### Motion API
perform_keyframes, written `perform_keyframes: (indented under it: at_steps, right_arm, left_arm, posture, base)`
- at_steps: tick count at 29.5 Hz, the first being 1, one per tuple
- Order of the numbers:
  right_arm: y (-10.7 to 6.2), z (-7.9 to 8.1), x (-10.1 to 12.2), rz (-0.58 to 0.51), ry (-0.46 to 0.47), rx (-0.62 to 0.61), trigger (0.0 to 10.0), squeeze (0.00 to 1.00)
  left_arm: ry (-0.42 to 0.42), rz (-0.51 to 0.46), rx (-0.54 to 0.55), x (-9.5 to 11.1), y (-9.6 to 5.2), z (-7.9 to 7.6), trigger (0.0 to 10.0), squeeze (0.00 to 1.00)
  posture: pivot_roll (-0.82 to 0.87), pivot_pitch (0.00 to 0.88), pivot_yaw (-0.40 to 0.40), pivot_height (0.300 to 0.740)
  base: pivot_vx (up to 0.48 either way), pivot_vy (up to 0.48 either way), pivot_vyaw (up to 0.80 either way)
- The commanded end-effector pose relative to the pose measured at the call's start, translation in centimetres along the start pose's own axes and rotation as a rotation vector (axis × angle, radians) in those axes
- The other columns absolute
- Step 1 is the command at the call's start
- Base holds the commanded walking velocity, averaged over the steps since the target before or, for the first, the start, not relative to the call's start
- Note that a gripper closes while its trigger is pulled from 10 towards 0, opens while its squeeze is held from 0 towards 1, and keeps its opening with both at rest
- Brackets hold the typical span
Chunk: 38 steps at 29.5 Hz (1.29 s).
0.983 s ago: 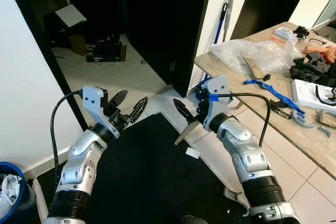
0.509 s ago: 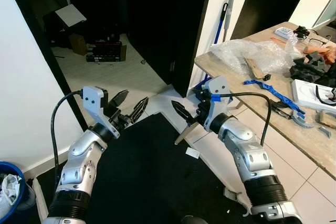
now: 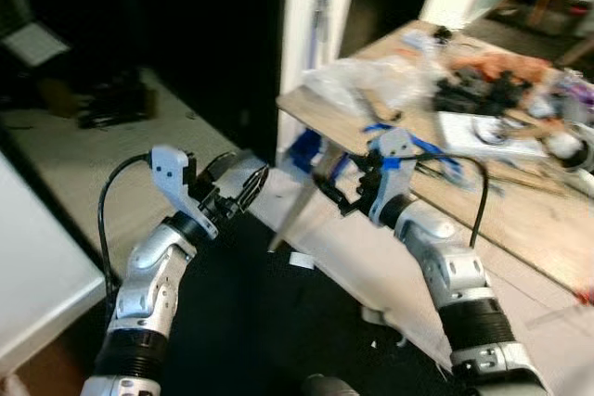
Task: Picking trash to rubbish bin
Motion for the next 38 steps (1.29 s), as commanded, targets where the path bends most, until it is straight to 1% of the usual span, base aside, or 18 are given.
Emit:
perform_keyframes:
  at_steps: [1, 8, 23, 29, 31, 38]
  right_arm:
    - [0.03, -0.01, -0.28, 0.011, 0.006, 0.006, 10.0, 0.0]
    - [-0.06, -0.22, -0.29, 0.014, 0.005, 0.008, 10.0, 0.0]
    - [-0.02, -0.25, -0.39, 0.015, 0.019, 0.016, 10.0, 0.0]
    - [-0.02, -0.24, -0.32, 0.006, 0.019, 0.017, 10.0, 0.0]
    - [-0.03, -0.25, -0.3, 0.005, 0.019, 0.017, 10.0, 0.0]
    - [-0.05, -0.23, -0.28, 0.001, 0.019, 0.018, 10.0, 0.0]
  left_arm:
    - [-0.001, 0.007, 0.009, -0.36, -0.18, 0.11, 10.0, 0.0]
    - [0.009, -0.008, 0.019, -0.07, -0.07, 0.05, 10.0, 0.0]
    - [0.022, -0.005, 0.022, 0.08, 0.03, 0.04, 10.0, 0.0]
    - [0.049, -0.016, 0.023, 0.39, 0.01, 0.08, 10.0, 0.0]
    - [0.066, -0.018, 0.025, 0.49, -0.01, 0.12, 10.0, 0.0]
    - [0.065, -0.02, 0.018, 0.52, -0.03, 0.02, 10.0, 0.0]
  posture:
    - [0.02, 0.0, -0.021, 0.74]
    - [0.01, 0.0, -0.031, 0.74]
    - [0.01, 0.0, -0.032, 0.74]
    - [0.01, 0.0, -0.032, 0.74]
    - [0.01, 0.0, -0.032, 0.74]
    - [0.0, 0.0, -0.034, 0.74]
  base:
    - [0.0, 0.0, -0.8]
    - [0.0, 0.0, -0.8]
    - [0.0, 0.0, -0.8]
    - [0.0, 0.0, 0.0]
    - [0.319, 0.0, 0.0]
    - [0.308, 0.0, 0.0]
Point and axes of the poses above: a point about 5 cm out from each wrist's last joint towards the gripper, its own y axis pointing out of the wrist towards the gripper, its own x axis along the axis of the wrist's last joint, z = x × y, the point moved 4 cm from there along y, pointing out of the wrist towards the gripper, and after that the axes turned 5 degrees about y, right-handed, at the moved point
